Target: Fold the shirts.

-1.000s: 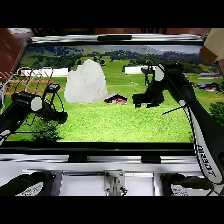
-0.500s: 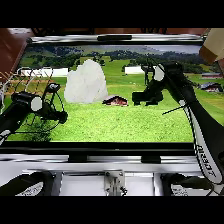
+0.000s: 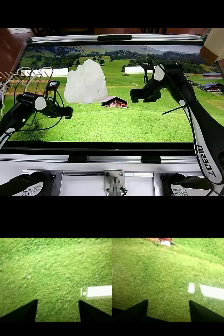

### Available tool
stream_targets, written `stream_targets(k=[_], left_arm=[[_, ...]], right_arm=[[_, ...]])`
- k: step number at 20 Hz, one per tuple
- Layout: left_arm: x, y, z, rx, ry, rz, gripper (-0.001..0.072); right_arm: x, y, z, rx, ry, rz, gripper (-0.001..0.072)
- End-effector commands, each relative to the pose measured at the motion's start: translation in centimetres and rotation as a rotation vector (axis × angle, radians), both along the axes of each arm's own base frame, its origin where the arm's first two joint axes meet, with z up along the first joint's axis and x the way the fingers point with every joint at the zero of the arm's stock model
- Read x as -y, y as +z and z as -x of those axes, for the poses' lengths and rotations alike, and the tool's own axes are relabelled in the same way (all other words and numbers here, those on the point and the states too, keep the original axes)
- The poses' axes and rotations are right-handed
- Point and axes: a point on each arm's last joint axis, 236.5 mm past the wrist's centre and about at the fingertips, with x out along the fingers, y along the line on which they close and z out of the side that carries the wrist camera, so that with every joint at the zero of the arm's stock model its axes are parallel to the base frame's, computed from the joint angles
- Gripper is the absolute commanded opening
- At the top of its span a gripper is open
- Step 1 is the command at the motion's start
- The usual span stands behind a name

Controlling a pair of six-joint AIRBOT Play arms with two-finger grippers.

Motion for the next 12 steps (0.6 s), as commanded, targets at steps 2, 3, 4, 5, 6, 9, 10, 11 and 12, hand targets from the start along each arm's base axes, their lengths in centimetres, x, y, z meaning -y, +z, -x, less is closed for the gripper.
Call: stream_targets(k=[2, 3, 4, 5, 6, 9, 10, 11, 12], left_arm=[[1.4, 0.6, -5.9, 0.141, 0.189, 0.174, 0.0692], [1.1, 0.3, -7.3, 0.128, 0.24, 0.218, 0.0692], [0.9, -0.2, -8.7, 0.11, 0.278, 0.257, 0.0692], [1.0, -0.9, -10.2, 0.094, 0.292, 0.301, 0.0692], [1.5, -1.5, -11.6, 0.077, 0.307, 0.351, 0.0692], [3.6, -3.8, -14.5, 0.026, 0.328, 0.461, 0.0687], [4.2, -4.5, -15.0, 0.008, 0.338, 0.487, 0.0679], [4.6, -5.0, -15.4, -0.003, 0.35, 0.506, 0.0638], [4.8, -5.0, -15.9, -0.003, 0.362, 0.526, 0.035]], right_arm=[[-0.5, 0.3, -0.8, 0.03, -0.024, -0.023, 0.0601], [-0.5, 0.3, -0.8, 0.03, -0.024, -0.026, 0.0601], [-0.6, 0.3, -0.8, 0.029, -0.024, -0.029, 0.0601], [-0.7, 0.3, -0.7, 0.027, -0.025, -0.034, 0.0601], [-0.8, 0.3, -0.7, 0.024, -0.024, -0.038, 0.06], [-0.9, 0.3, -0.6, 0.022, -0.024, -0.042, 0.0601], [-0.9, 0.3, -0.6, 0.022, -0.024, -0.042, 0.0601], [-0.9, 0.3, -0.6, 0.021, -0.024, -0.041, 0.0601], [-0.8, 0.3, -0.5, 0.016, -0.022, -0.039, 0.0601]])
